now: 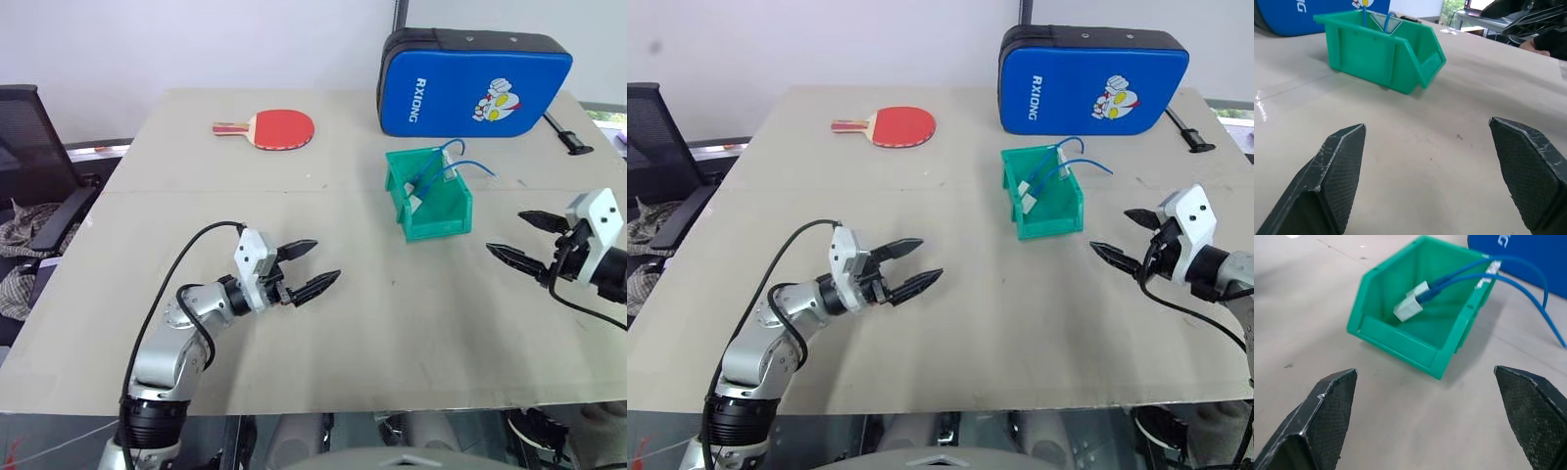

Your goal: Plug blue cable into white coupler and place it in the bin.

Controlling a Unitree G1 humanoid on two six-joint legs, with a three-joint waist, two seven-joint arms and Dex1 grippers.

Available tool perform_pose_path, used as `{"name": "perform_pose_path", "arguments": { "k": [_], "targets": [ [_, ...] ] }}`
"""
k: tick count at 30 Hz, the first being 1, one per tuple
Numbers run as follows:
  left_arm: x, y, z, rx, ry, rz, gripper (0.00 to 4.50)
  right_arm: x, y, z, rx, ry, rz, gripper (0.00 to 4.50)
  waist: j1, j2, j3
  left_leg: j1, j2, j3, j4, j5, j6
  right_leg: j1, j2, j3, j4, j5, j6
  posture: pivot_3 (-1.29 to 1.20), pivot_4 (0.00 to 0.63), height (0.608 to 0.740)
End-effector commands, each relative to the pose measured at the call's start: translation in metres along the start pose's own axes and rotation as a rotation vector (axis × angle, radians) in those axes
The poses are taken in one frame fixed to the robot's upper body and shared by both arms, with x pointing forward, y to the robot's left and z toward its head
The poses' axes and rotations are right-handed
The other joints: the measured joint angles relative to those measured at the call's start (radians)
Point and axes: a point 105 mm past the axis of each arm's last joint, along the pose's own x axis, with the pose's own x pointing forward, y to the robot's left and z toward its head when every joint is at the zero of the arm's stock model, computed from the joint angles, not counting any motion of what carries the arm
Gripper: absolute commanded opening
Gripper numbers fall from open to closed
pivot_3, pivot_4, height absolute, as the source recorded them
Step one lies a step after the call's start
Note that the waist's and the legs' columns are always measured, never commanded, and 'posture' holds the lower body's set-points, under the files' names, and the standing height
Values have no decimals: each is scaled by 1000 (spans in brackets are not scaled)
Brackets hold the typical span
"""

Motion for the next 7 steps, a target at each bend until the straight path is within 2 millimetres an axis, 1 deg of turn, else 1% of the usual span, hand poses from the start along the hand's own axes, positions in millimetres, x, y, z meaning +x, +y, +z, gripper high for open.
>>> {"name": "perform_pose_path", "arguments": {
  "k": [1,4,7],
  "targets": [
    [-22,7,-4,29,42,27,4140,-26,-6,-6,-110,10,-99,4435,0,1,0,0,0,0,0,0,0,-1,0,-1,0,0,0,0,150,731],
    [-29,7,-8,30,71,32,4140,-41,3,-22,-85,53,-98,4435,0,2,1,-1,0,2,0,0,0,-1,-2,1,0,0,0,0,150,731],
    [-34,0,-12,18,93,15,4140,-48,10,-36,-66,89,-102,4435,-1,1,1,1,0,3,1,0,0,0,-4,1,0,0,0,0,150,731]
  ]
}}
